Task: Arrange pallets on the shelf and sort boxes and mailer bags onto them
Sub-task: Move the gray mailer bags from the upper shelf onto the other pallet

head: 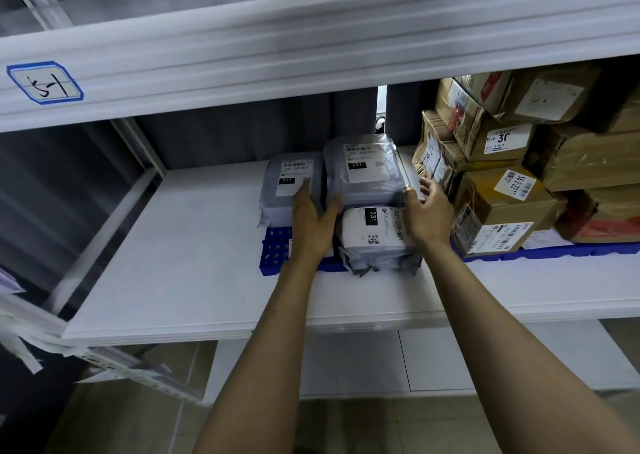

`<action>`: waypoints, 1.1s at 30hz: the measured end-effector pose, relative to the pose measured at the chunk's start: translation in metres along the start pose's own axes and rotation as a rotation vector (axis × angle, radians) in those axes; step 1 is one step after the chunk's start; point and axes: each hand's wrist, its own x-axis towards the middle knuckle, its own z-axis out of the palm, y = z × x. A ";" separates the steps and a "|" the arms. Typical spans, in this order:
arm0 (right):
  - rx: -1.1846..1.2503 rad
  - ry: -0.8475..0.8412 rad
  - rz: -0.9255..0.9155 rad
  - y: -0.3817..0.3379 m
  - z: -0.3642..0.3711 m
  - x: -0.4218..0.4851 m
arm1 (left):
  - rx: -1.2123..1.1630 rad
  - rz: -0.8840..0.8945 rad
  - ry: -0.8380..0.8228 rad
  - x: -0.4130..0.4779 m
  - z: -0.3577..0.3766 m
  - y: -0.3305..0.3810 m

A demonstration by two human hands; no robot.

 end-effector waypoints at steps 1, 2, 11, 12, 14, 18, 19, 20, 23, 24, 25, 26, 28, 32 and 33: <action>-0.018 -0.021 0.023 -0.003 0.001 0.006 | -0.011 -0.027 -0.005 0.009 0.002 0.005; -0.033 -0.046 0.040 -0.005 0.003 0.011 | -0.011 -0.048 -0.020 0.017 0.004 0.007; -0.091 -0.219 0.142 -0.013 0.011 0.040 | 0.140 -0.156 -0.115 0.054 0.017 0.014; -0.086 -0.232 0.151 -0.012 0.012 0.042 | 0.154 -0.165 -0.135 0.056 0.019 0.014; -0.071 -0.270 0.170 -0.010 0.013 0.045 | 0.142 -0.184 -0.173 0.057 0.023 0.016; -0.076 -0.338 0.169 -0.009 0.015 0.047 | 0.105 -0.208 -0.216 0.061 0.032 0.019; -0.089 -0.339 0.161 -0.008 0.016 0.048 | 0.105 -0.210 -0.220 0.062 0.032 0.020; -0.098 -0.337 0.159 -0.008 0.016 0.049 | 0.105 -0.216 -0.221 0.063 0.033 0.020; -0.093 -0.331 0.168 -0.009 0.016 0.050 | 0.129 -0.197 -0.225 0.065 0.035 0.020; -0.093 -0.327 0.171 -0.009 0.016 0.051 | 0.141 -0.169 -0.203 0.066 0.034 0.020; -0.093 -0.323 0.170 -0.009 0.016 0.052 | 0.156 -0.127 -0.157 0.065 0.033 0.022; -0.100 -0.323 0.167 -0.010 0.016 0.053 | 0.187 -0.086 -0.091 0.066 0.029 0.022; -0.108 -0.325 0.163 -0.011 0.016 0.054 | 0.263 -0.011 0.075 0.071 0.015 0.021; -0.127 -0.310 0.166 -0.012 0.021 0.052 | 0.429 0.024 0.243 0.086 -0.023 0.001; -0.140 -0.303 0.172 -0.012 0.024 0.051 | 0.523 -0.023 0.249 0.087 -0.032 -0.005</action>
